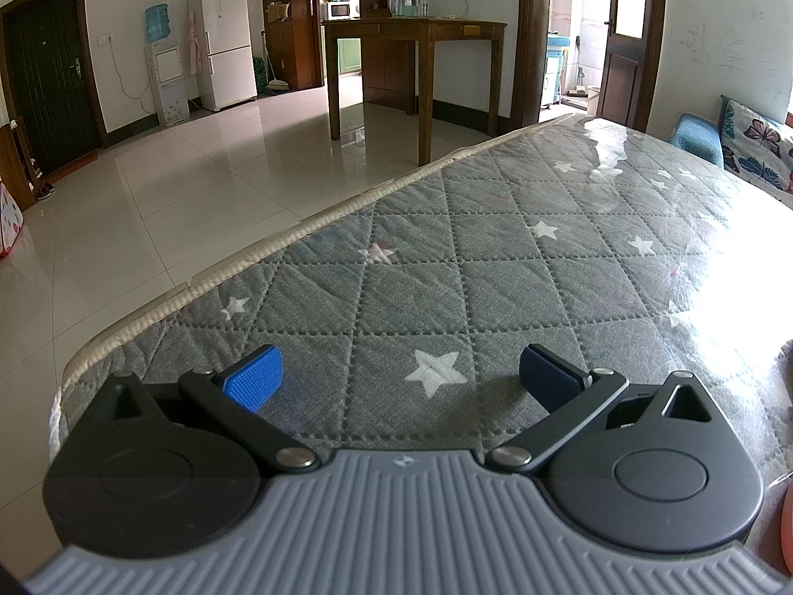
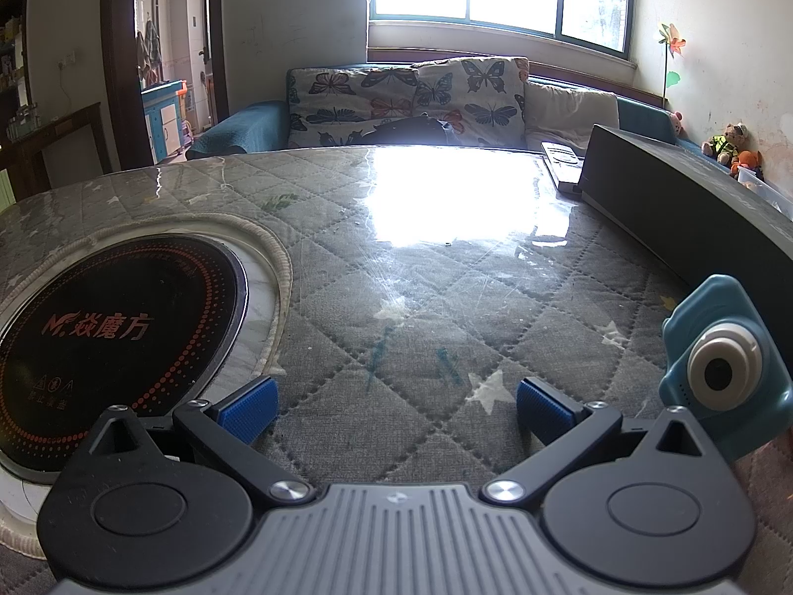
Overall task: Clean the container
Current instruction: 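Bring both tools over the table toward the bottle and cloth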
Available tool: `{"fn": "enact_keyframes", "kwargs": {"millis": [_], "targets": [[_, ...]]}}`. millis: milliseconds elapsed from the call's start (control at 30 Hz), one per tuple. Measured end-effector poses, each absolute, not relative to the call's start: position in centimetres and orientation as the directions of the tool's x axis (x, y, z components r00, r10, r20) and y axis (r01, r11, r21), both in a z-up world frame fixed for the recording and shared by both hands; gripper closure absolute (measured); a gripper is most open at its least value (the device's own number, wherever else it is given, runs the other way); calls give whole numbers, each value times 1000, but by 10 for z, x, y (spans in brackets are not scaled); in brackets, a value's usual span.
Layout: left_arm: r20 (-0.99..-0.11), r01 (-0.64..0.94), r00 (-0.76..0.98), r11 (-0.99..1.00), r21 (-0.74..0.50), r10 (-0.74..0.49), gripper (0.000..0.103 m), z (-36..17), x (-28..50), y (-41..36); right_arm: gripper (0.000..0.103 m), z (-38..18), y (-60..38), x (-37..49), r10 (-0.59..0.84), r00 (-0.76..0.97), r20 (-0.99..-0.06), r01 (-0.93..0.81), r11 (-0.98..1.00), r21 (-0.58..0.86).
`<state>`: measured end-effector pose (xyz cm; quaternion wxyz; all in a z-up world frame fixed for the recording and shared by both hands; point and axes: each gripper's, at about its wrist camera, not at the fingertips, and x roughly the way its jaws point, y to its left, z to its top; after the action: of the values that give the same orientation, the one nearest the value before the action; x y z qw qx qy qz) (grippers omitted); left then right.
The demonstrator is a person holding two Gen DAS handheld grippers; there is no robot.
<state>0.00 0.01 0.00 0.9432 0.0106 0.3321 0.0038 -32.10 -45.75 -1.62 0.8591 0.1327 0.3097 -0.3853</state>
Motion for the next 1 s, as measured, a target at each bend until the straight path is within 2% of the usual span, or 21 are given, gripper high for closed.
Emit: {"fn": "enact_keyframes", "kwargs": {"millis": [1000], "targets": [[-629,50,777,998,28,-21,0,-4,-18,-3,0,-14,-439,-320,-570,523,-633,734,679,-4]]}}
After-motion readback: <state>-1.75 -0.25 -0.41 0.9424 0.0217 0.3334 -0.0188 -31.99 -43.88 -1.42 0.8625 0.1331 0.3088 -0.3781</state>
